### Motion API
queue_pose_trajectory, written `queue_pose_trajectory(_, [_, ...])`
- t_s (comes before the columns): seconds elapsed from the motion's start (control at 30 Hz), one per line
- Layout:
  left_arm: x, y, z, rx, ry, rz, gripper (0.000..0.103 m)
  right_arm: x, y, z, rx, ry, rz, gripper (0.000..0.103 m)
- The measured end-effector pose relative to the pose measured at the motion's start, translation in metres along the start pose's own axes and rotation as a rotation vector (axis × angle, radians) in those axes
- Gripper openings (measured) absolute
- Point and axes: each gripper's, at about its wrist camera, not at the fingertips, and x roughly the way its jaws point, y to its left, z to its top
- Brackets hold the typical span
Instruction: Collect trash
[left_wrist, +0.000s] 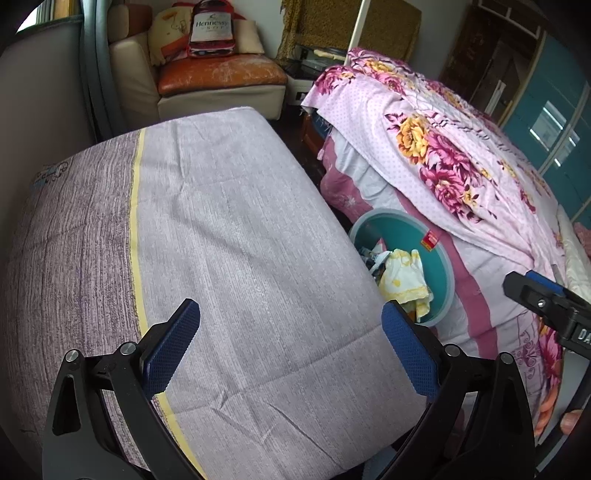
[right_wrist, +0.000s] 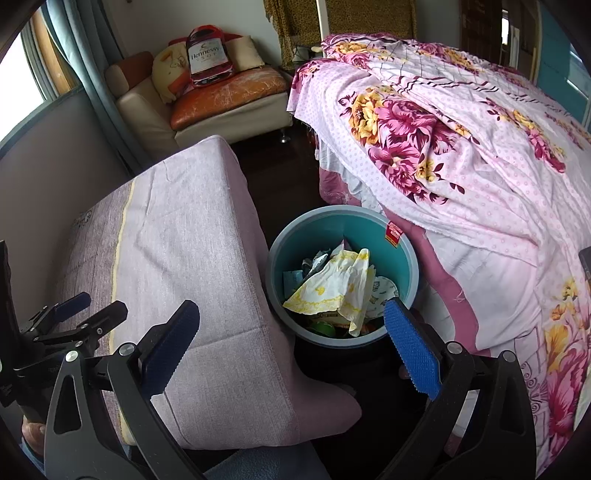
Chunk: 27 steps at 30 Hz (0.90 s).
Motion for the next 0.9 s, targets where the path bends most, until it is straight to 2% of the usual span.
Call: queue_pose_trajectory(0.9, [0.033, 0.004, -0.003, 0.033, 0.053, 0.078, 0.099, 0.041, -0.004, 0.004, 0.016, 0.067, 0.009, 0.096])
